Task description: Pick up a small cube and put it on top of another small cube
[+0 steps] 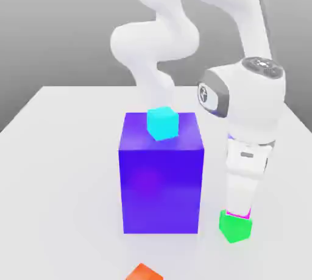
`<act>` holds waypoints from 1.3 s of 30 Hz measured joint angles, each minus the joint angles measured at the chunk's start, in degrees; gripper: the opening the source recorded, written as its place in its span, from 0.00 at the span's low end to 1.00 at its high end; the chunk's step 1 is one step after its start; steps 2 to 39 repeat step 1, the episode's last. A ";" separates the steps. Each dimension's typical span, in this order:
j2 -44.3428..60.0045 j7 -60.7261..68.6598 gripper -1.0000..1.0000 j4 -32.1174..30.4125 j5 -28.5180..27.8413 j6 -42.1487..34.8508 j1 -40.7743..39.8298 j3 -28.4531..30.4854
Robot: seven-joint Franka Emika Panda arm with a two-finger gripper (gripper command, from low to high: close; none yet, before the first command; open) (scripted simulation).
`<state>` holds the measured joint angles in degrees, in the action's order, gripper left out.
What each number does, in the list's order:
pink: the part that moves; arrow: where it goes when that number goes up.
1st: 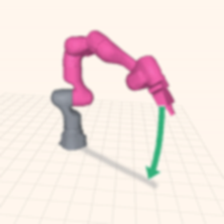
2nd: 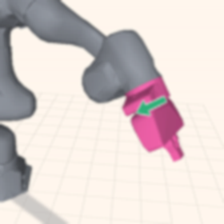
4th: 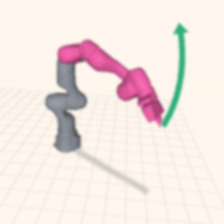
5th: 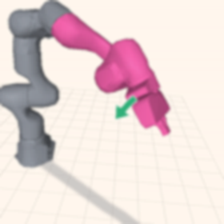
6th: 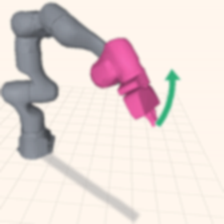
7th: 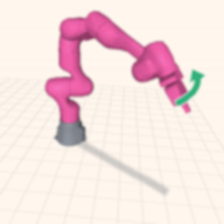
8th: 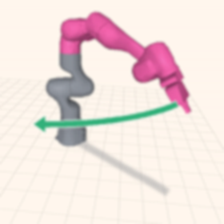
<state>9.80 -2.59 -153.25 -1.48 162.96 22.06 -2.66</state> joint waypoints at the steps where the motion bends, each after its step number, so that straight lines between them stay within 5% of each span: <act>1: 0.00 0.00 1.00 0.00 0.00 0.00 0.00 0.00; 39: 0.00 0.00 1.00 0.00 0.00 0.00 0.00 0.00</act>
